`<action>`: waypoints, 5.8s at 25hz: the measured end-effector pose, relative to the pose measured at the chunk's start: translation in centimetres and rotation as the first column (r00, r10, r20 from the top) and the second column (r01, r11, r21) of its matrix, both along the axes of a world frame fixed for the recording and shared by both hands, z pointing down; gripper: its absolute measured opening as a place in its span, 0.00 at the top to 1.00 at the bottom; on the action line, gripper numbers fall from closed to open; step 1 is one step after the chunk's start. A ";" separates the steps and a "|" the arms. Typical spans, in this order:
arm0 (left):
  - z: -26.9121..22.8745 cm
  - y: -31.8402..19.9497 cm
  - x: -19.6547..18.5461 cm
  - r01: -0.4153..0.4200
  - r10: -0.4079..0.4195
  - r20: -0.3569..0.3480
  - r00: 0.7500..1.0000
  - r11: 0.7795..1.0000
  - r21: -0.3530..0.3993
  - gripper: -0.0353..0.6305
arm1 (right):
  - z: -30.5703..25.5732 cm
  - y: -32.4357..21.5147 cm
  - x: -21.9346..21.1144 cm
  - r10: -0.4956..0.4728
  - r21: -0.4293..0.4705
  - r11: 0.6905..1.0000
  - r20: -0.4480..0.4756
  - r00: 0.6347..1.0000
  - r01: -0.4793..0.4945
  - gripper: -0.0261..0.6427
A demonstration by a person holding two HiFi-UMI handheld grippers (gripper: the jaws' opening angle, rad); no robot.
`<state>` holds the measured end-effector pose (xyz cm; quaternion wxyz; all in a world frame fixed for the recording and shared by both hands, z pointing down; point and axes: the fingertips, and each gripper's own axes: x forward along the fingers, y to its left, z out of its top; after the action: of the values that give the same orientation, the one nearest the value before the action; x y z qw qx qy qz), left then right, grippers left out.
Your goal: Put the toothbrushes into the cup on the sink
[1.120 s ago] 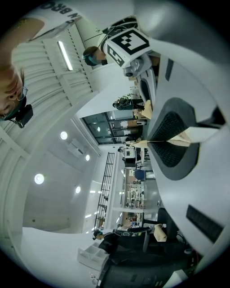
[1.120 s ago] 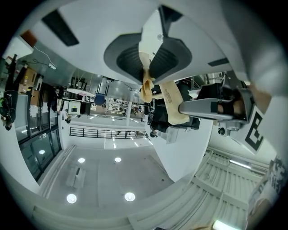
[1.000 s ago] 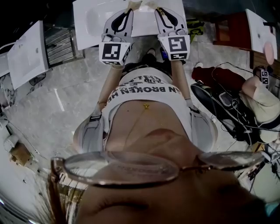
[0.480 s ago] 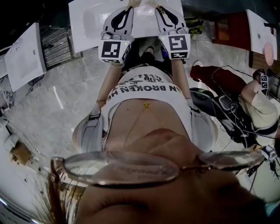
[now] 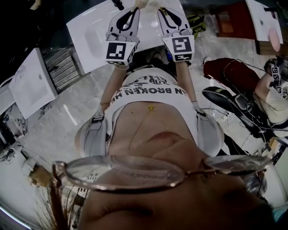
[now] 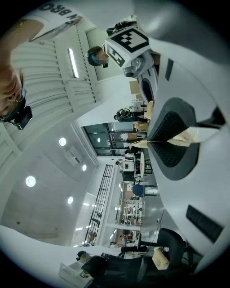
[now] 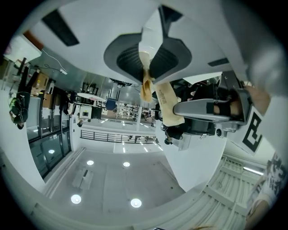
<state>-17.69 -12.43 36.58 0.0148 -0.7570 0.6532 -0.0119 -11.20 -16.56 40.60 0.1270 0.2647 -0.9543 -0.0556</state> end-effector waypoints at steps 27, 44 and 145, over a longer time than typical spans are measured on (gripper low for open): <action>2.1 -5.6 -4.3 -0.078 0.077 -0.033 0.997 0.996 -0.044 0.92 | 1.4 -8.1 -1.8 0.143 0.006 0.990 -0.060 0.988 -0.142 0.88; 2.7 -9.4 -0.9 -0.023 0.021 -0.027 0.999 0.997 -0.073 0.92 | 4.2 -15.8 2.2 0.148 -0.021 0.988 -0.085 0.985 -0.150 0.88; 17.4 -23.6 6.3 -0.287 0.284 -0.060 0.957 0.901 -0.326 0.90 | 9.8 -13.3 13.2 0.370 -0.211 0.903 -0.056 0.927 -0.374 0.91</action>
<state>-11.42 -36.07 53.99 -0.1144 -0.8362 0.5239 -0.1149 2.03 -29.85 50.40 0.1707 0.4258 -0.8856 0.0724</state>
